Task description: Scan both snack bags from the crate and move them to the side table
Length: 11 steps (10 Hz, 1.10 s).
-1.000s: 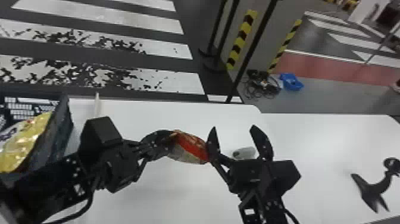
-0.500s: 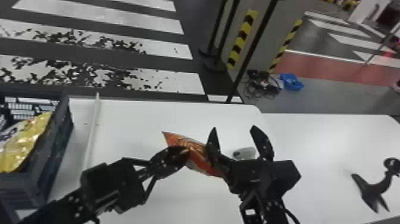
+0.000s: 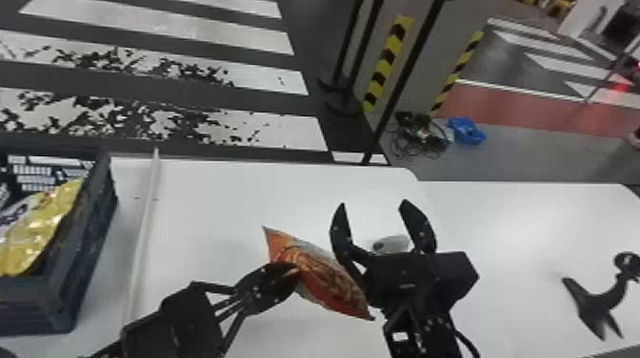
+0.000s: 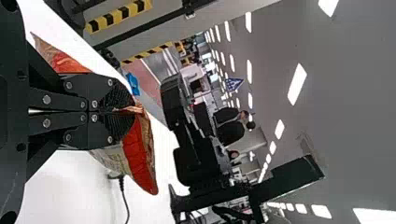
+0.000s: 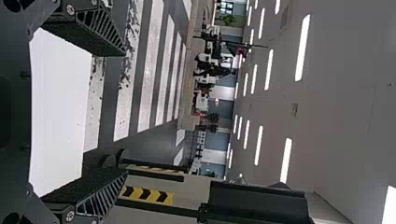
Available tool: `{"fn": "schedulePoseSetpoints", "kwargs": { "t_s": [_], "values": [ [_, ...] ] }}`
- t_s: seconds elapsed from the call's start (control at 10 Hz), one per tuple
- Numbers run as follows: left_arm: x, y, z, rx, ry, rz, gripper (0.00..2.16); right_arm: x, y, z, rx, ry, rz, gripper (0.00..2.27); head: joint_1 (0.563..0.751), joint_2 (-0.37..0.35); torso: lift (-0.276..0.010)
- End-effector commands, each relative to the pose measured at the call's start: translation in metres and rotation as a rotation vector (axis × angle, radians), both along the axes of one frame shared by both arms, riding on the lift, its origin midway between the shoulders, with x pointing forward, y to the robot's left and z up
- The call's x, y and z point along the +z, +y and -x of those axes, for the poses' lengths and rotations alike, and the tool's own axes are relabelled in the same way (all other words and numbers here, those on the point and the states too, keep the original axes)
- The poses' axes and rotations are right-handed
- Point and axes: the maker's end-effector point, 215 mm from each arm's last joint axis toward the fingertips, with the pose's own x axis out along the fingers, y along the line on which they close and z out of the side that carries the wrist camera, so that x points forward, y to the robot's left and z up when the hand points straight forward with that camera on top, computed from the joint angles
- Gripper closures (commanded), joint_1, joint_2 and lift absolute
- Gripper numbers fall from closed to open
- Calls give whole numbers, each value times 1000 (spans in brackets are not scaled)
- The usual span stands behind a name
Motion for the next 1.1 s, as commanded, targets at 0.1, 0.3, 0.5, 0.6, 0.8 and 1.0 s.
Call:
{"fn": "schedulePoseSetpoints", "kwargs": {
  "t_s": [0.1, 0.3, 0.5, 0.6, 0.8, 1.0],
  "values": [
    [-31, 7, 0, 4, -8, -20, 2132, -1, 1, -3, 1, 2, -1, 107, 695, -350, -95],
    [-45, -6, 14, -50, -33, -4, 2132, -2, 1, -4, 1, 8, 0, 107, 695, -350, -95],
    [-57, -12, 13, -64, -43, -33, 2121, -2, 0, -3, 1, 7, 5, 107, 695, -350, -95],
    [-59, -12, 12, -63, -42, -36, 1997, -2, -2, -3, 0, 7, 5, 107, 695, -350, -95],
    [-56, -3, 8, -43, -45, -32, 1096, -1, -2, -4, 1, 4, 6, 107, 695, -350, -95],
    [-55, 7, 4, -14, -47, -31, 6, -1, -2, -6, 3, 5, -1, 107, 695, -350, -95]
  ]
}}
